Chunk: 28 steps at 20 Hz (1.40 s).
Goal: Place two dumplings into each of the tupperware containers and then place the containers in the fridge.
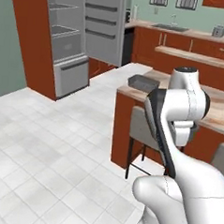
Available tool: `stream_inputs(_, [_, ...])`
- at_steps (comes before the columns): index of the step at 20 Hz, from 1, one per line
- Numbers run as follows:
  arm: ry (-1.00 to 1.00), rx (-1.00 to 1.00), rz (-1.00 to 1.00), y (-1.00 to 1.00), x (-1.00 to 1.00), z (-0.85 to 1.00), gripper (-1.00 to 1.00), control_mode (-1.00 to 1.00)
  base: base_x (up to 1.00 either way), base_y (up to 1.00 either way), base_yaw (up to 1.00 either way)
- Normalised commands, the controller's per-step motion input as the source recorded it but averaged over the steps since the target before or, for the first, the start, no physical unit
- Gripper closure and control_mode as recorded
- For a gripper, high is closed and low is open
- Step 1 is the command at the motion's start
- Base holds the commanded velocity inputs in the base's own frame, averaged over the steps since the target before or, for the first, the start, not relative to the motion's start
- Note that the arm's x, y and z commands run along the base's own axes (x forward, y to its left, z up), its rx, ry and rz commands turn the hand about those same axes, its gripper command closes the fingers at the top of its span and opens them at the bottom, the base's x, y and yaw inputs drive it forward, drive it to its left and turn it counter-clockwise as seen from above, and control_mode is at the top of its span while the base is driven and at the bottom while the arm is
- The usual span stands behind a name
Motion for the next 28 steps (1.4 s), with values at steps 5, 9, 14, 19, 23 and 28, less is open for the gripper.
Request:
stream_inputs(5, [0.00, 0.00, 0.00, 0.00, 0.00, 0.00, 1.00, 1.00, 0.97, 1.00, 0.15])
stream_inputs(9, [0.00, 0.00, 0.00, 0.00, 0.00, 0.00, 1.00, 1.00, 1.00, 1.00, 0.00])
stream_inputs(14, [0.00, 0.00, 0.00, 0.00, 0.00, 0.00, 1.00, 1.00, 1.00, 0.90, -0.01])
stream_inputs(19, [0.00, 0.00, 0.00, 0.00, 0.00, 0.00, 1.00, 1.00, 1.00, 0.49, -0.16])
stream_inputs(23, [0.00, 0.00, 0.00, 0.00, 0.00, 0.00, 1.00, 1.00, 1.00, 0.26, -0.34])
stream_inputs(28, [0.00, 0.00, 0.00, 0.00, 0.00, 0.00, 1.00, 1.00, 0.98, 0.28, -0.53])
